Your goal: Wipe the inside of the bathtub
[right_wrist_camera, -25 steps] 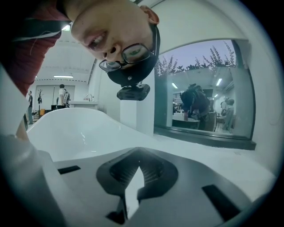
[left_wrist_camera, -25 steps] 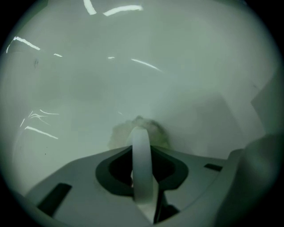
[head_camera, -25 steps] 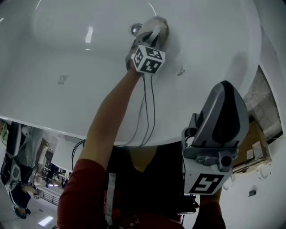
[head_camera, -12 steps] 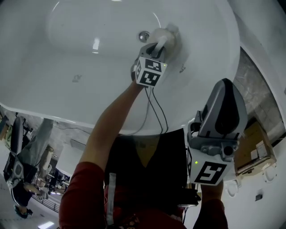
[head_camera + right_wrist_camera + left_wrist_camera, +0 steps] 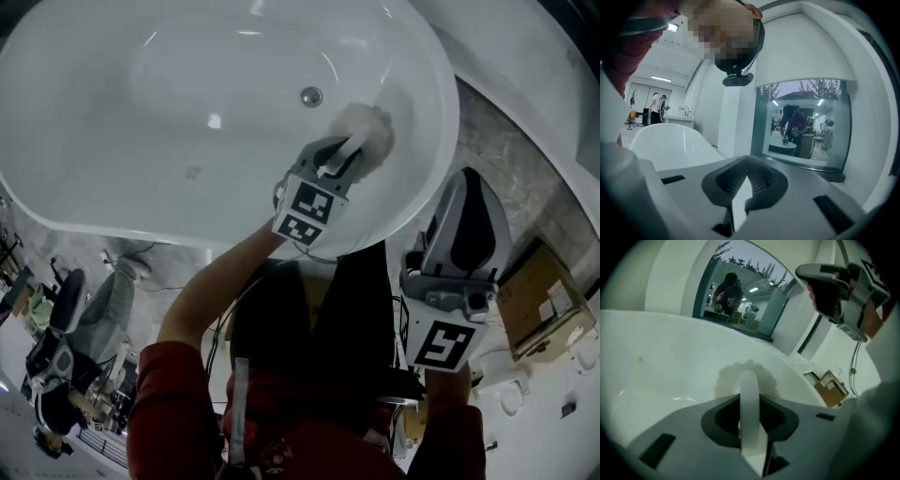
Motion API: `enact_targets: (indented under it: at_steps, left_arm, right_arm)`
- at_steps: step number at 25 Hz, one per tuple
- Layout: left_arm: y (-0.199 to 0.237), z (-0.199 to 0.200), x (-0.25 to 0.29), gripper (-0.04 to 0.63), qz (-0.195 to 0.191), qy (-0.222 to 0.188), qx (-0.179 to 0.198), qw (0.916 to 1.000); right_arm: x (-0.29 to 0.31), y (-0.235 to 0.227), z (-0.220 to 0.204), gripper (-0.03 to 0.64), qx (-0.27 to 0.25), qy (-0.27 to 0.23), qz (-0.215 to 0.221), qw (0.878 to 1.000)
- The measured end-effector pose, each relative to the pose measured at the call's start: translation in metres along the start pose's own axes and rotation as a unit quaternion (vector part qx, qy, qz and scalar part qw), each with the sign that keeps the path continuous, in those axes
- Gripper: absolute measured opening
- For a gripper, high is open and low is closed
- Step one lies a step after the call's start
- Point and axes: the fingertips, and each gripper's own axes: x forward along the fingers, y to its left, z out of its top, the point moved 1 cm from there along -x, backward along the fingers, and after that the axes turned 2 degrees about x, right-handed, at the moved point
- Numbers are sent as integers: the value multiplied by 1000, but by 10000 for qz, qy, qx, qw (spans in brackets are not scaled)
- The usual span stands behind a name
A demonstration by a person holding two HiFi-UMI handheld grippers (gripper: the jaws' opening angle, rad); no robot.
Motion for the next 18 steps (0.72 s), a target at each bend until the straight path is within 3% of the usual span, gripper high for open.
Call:
enact_targets:
  at_steps: [3, 9, 18]
  left_arm:
    - [-29, 14, -29, 97, -277, 69, 80, 9996]
    - [-86, 8, -66, 97, -946, 551, -206, 9938]
    - [-107, -15, -42, 97, -1139, 958, -98, 9888]
  right_arm:
    - [-10, -4, 16, 11, 108, -81, -134, 9998]
    - [-24, -15, 27, 11, -96, -92, -334, 9994]
    - [-29, -21, 11, 11, -28, 10, -362, 9993]
